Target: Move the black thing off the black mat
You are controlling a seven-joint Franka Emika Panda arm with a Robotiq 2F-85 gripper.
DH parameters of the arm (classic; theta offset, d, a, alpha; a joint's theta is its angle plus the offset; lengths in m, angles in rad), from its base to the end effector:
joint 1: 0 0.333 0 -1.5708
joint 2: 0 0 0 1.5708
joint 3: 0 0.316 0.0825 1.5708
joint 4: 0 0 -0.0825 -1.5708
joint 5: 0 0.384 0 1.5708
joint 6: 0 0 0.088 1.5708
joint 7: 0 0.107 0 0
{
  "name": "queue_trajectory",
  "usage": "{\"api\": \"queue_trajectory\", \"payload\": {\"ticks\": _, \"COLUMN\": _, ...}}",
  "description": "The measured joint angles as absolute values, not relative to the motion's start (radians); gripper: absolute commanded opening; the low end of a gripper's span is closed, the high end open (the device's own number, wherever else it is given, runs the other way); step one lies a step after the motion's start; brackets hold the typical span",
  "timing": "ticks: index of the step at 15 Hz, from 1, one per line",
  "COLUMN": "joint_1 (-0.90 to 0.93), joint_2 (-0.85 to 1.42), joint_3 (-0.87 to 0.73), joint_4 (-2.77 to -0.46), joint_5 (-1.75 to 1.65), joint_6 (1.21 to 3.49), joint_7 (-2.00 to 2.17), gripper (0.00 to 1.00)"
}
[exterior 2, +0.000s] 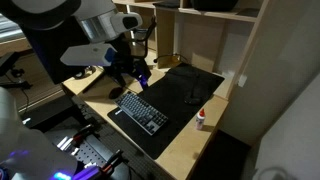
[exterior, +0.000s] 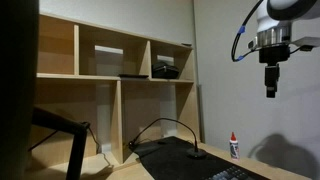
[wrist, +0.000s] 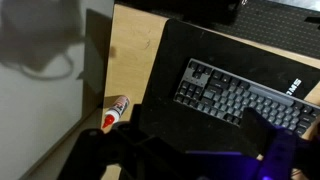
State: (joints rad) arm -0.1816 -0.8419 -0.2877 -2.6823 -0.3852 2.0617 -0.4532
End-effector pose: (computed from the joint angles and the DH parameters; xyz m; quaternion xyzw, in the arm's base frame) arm 0.2828 -0.1692 0.4863 0.9868 0.1001 0.0674 0.1084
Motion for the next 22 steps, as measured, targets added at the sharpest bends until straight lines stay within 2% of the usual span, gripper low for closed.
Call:
{"api": "queue_trajectory", "payload": {"ticks": 9, "joint_1": -0.184, "joint_2": -0.842, "joint_3": -0.284, "joint_4": -2.682, "joint_5": -0.387, "joint_6": 2.051, "joint_7": -0.411, "gripper": 1.00}}
{"api": "queue_trajectory", "payload": {"ticks": 11, "joint_1": -0.193, "joint_2": -0.844, "joint_3": -0.261, "joint_4": -2.662, "joint_5": -0.347, "joint_6": 1.973, "joint_7": -0.322, "gripper": 1.00}}
{"api": "queue_trajectory", "payload": {"ticks": 15, "joint_1": -0.194, "joint_2": -0.833, "joint_3": -0.235, "joint_4": -2.397, "joint_5": -0.231, "joint_6": 1.677, "joint_7": -0.206, "gripper": 1.00}}
{"api": "queue_trajectory", "payload": {"ticks": 22, "joint_1": -0.187, "joint_2": -0.817, "joint_3": -0.229, "joint_4": -2.389, "joint_5": -0.237, "joint_6": 1.679, "joint_7": -0.123, "gripper": 1.00}}
